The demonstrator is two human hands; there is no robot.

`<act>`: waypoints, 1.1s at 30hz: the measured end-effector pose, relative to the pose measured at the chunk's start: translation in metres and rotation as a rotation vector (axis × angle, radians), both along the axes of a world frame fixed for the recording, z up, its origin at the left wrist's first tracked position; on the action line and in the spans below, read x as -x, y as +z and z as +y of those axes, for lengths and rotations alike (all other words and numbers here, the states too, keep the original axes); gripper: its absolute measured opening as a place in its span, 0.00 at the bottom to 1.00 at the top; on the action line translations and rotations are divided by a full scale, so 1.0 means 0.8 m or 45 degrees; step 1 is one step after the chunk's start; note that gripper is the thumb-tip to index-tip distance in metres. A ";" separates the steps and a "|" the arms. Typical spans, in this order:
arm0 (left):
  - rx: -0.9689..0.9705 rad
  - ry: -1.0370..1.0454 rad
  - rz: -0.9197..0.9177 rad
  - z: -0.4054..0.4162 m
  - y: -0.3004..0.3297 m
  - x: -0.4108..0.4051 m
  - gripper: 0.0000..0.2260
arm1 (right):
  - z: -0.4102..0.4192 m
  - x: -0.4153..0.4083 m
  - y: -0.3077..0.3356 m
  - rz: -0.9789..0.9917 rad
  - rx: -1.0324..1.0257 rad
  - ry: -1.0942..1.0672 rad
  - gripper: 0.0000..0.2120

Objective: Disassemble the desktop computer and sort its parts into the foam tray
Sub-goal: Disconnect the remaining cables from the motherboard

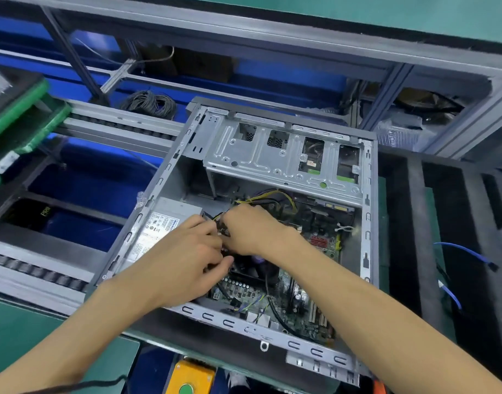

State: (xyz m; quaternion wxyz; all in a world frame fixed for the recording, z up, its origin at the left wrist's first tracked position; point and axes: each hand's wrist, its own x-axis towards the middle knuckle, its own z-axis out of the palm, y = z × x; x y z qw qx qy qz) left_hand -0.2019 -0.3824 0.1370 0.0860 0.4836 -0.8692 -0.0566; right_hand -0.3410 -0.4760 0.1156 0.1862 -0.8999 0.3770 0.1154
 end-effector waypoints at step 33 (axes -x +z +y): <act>-0.505 0.661 -0.188 -0.097 0.007 -0.015 0.13 | -0.007 0.034 0.010 -0.276 -0.437 -0.236 0.09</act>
